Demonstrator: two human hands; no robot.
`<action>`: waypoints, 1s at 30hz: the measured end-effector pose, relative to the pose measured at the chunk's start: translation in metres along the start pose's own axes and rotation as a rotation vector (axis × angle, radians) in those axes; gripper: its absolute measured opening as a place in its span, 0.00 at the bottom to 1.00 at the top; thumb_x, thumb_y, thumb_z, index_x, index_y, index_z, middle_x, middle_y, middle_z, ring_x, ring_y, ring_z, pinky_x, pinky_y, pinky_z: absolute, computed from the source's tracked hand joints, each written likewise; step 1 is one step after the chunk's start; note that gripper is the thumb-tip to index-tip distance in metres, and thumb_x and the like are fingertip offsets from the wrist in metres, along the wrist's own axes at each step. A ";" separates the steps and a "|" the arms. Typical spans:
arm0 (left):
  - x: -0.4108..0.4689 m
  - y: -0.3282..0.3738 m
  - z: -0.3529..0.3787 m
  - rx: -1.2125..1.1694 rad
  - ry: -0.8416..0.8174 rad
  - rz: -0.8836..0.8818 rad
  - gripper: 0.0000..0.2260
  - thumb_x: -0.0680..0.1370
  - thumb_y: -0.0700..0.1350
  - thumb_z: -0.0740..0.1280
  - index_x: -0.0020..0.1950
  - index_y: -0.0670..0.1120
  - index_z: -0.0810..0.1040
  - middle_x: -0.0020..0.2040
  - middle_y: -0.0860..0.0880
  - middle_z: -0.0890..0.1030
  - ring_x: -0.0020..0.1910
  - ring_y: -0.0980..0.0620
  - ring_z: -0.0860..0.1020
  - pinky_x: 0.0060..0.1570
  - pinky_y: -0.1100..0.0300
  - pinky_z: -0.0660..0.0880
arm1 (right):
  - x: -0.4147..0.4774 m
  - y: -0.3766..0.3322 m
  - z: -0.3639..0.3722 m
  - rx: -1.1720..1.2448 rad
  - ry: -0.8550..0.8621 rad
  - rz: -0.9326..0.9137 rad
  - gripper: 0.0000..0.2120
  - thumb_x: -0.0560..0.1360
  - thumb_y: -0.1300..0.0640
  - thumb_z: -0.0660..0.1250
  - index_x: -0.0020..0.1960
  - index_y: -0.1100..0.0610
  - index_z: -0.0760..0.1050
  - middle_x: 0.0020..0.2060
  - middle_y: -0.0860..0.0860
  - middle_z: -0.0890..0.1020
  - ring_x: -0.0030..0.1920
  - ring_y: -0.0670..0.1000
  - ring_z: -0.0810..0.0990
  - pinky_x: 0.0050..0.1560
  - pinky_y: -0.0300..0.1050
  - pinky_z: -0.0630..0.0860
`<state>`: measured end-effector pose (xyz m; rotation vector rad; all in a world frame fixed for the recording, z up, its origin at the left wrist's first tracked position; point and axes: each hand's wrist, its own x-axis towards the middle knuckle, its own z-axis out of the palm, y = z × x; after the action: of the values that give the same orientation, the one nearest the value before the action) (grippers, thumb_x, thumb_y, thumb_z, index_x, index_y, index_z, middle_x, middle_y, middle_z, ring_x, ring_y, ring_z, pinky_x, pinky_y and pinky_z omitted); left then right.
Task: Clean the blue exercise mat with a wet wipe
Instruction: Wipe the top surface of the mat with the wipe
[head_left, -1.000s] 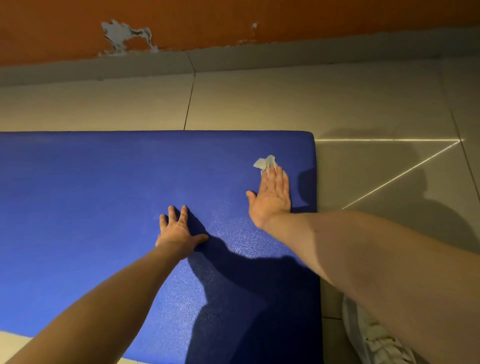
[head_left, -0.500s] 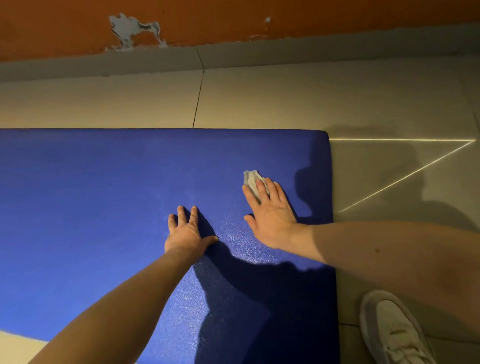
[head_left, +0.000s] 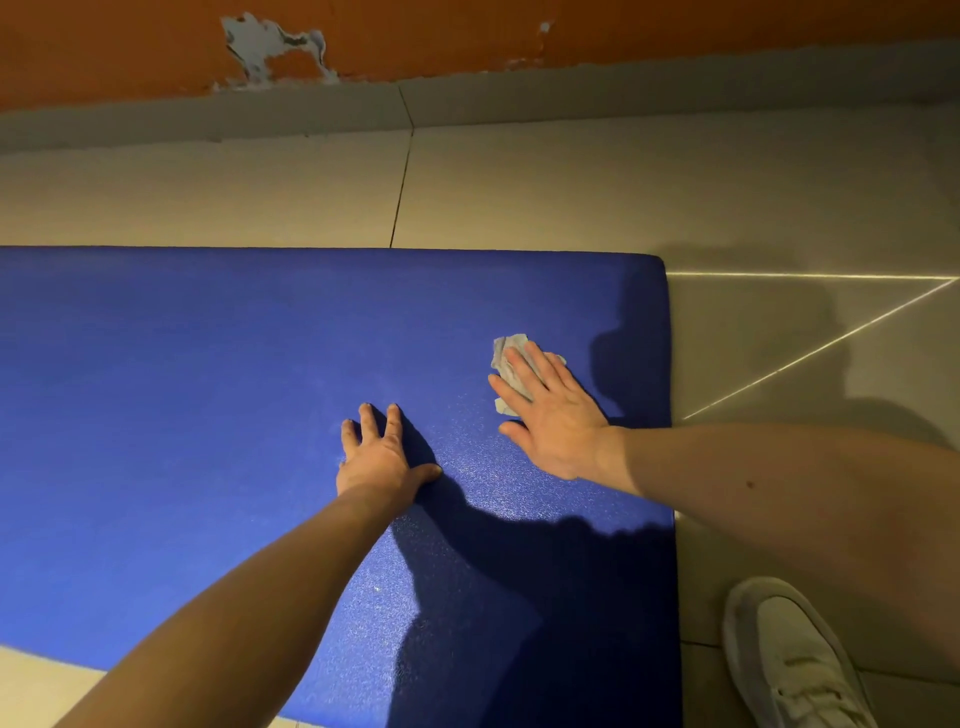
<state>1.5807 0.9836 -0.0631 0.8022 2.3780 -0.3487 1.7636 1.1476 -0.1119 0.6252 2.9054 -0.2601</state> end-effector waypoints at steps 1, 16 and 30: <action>0.000 0.000 0.000 0.000 -0.002 -0.001 0.48 0.74 0.64 0.70 0.81 0.56 0.39 0.81 0.52 0.37 0.80 0.42 0.39 0.72 0.38 0.65 | 0.002 -0.003 0.002 0.013 -0.026 0.026 0.34 0.81 0.38 0.38 0.83 0.51 0.47 0.82 0.57 0.40 0.80 0.60 0.33 0.79 0.61 0.43; -0.001 0.000 -0.002 -0.007 0.006 0.008 0.48 0.74 0.64 0.70 0.82 0.56 0.40 0.81 0.51 0.36 0.80 0.43 0.38 0.72 0.40 0.66 | 0.065 -0.036 -0.011 0.115 -0.080 -0.146 0.39 0.84 0.40 0.51 0.81 0.55 0.31 0.81 0.52 0.36 0.80 0.52 0.33 0.80 0.52 0.38; 0.007 0.003 -0.008 -0.030 -0.014 0.018 0.51 0.73 0.61 0.74 0.82 0.53 0.41 0.81 0.48 0.38 0.80 0.41 0.38 0.73 0.41 0.64 | 0.083 -0.065 -0.009 0.151 -0.046 0.028 0.38 0.85 0.41 0.49 0.81 0.63 0.36 0.81 0.58 0.37 0.80 0.58 0.32 0.80 0.55 0.36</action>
<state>1.5748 0.9925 -0.0609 0.8047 2.3564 -0.3100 1.6611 1.1236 -0.1097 0.6734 2.8492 -0.4877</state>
